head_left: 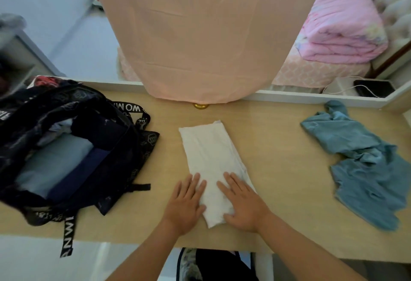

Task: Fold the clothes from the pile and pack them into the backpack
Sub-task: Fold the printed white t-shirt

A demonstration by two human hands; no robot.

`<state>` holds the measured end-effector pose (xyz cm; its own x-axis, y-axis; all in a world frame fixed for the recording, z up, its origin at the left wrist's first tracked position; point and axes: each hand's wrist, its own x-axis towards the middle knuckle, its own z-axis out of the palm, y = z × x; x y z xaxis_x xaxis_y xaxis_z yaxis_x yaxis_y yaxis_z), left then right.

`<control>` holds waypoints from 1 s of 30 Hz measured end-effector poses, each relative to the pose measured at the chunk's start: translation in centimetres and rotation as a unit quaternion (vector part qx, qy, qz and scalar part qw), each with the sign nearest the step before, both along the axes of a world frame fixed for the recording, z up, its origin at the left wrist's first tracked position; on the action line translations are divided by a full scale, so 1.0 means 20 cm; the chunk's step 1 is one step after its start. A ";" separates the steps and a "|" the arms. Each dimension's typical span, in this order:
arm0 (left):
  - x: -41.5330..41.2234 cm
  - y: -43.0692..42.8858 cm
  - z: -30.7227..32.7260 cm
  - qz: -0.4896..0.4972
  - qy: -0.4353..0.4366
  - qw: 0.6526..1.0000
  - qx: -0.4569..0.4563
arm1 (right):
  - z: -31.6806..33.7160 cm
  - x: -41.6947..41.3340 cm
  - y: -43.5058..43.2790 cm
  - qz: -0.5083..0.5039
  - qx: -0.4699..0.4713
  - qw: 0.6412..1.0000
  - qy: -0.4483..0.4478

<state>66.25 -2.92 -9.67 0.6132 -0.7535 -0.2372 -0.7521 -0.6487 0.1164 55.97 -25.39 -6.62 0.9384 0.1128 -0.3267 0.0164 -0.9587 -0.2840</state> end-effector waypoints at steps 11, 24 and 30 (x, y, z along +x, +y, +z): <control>-0.19 -0.07 0.09 -0.095 0.091 0.989 -0.075 | 0.10 0.00 0.02 -0.058 -0.009 0.998 0.008; 0.08 0.01 0.36 0.190 0.257 0.895 -0.312 | 0.29 0.05 -0.01 -0.257 0.234 0.937 -0.029; 0.17 -0.15 0.37 0.322 0.223 0.878 -0.275 | 0.21 0.20 -0.03 -0.374 0.217 0.901 -0.029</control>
